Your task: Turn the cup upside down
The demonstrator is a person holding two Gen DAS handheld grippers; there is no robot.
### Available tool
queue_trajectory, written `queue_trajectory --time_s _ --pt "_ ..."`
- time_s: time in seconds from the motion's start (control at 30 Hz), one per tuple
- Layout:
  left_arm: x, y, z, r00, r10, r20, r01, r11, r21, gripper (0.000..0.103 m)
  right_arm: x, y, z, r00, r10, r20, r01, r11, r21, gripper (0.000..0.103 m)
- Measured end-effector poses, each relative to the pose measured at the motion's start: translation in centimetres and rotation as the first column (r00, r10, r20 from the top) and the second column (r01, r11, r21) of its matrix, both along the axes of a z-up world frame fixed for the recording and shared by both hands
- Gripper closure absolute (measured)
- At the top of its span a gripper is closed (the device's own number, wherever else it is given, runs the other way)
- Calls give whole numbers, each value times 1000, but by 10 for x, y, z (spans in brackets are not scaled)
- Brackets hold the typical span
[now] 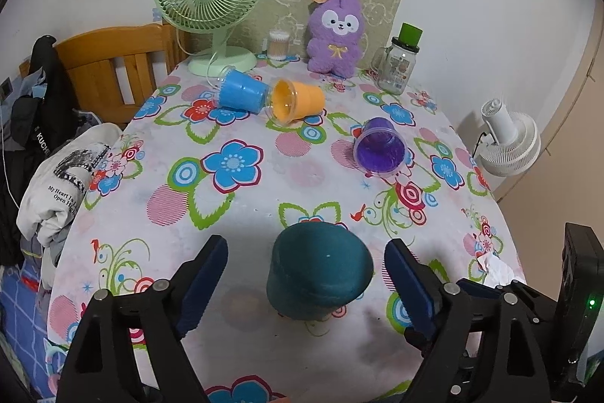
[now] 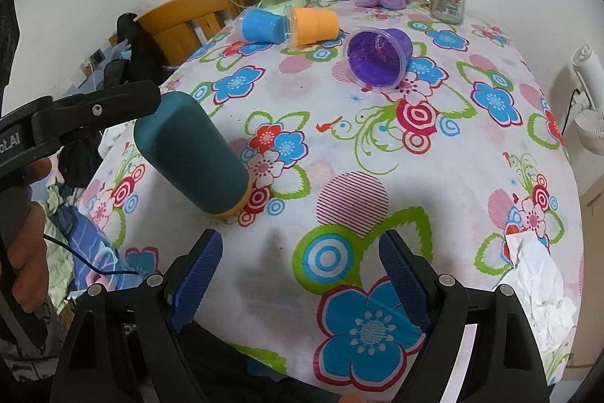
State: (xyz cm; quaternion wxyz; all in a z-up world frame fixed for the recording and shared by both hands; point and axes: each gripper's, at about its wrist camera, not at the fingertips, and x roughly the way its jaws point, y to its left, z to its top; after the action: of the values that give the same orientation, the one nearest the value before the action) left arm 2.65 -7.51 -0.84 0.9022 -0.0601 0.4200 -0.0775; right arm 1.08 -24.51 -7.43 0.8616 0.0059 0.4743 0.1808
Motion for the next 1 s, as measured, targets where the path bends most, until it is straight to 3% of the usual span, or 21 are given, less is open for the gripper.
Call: queue_trajectory --time_s 0.47,0.53,0.6,1.0 --pt "-14 29 6 998 44 33 -44 999 -22 6 0 13 16 999 7 38 -7 1000 -12 16" --pt "-16 33 6 998 52 38 -51 998 -25 5 -1 17 17 999 15 40 -14 1000 -18 13" --pt "-18 37 6 997 58 44 -57 998 -22 1 -1 21 17 999 17 48 -15 999 -29 1" --pt "-29 62 -7 995 90 49 -89 996 -22 0 -4 41 14 997 37 61 -33 998 -56 0"
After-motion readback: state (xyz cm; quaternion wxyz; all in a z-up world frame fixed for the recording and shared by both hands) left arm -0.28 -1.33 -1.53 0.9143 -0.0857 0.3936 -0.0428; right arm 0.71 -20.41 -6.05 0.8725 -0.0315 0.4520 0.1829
